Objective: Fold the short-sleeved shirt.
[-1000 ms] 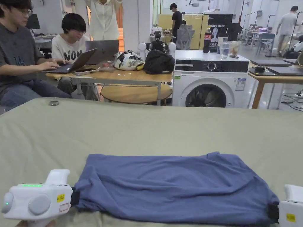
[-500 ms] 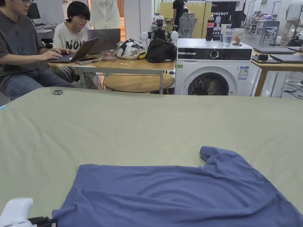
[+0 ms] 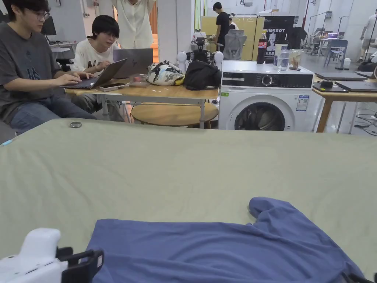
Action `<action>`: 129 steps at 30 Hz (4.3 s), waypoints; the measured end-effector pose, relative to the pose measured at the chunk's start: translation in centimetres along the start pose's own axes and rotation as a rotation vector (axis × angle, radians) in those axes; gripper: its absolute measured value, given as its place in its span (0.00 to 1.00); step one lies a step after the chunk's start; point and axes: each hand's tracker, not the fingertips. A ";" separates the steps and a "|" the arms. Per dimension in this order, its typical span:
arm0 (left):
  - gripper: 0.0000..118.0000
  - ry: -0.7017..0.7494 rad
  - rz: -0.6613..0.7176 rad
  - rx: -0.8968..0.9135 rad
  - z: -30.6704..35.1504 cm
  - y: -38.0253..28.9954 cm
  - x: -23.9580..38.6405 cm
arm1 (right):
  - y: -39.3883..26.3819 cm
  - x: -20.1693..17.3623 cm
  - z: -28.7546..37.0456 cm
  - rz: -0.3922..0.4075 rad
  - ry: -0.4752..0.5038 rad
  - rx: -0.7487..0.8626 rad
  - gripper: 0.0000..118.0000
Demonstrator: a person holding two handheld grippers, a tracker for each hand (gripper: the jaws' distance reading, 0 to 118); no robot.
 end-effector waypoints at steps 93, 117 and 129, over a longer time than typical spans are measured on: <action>0.53 -0.027 0.022 0.095 -1.1 2.4 4.9 | 1.4 -3.0 1.7 -0.020 0.117 0.052 0.30; 0.68 -0.244 0.479 -0.011 1.8 -4.4 -9.2 | 0.4 -3.7 1.0 -0.060 0.220 0.089 0.00; 0.07 -0.367 0.920 -0.162 -8.3 -10.4 -9.3 | 0.9 -3.9 2.6 -0.085 0.271 0.089 0.00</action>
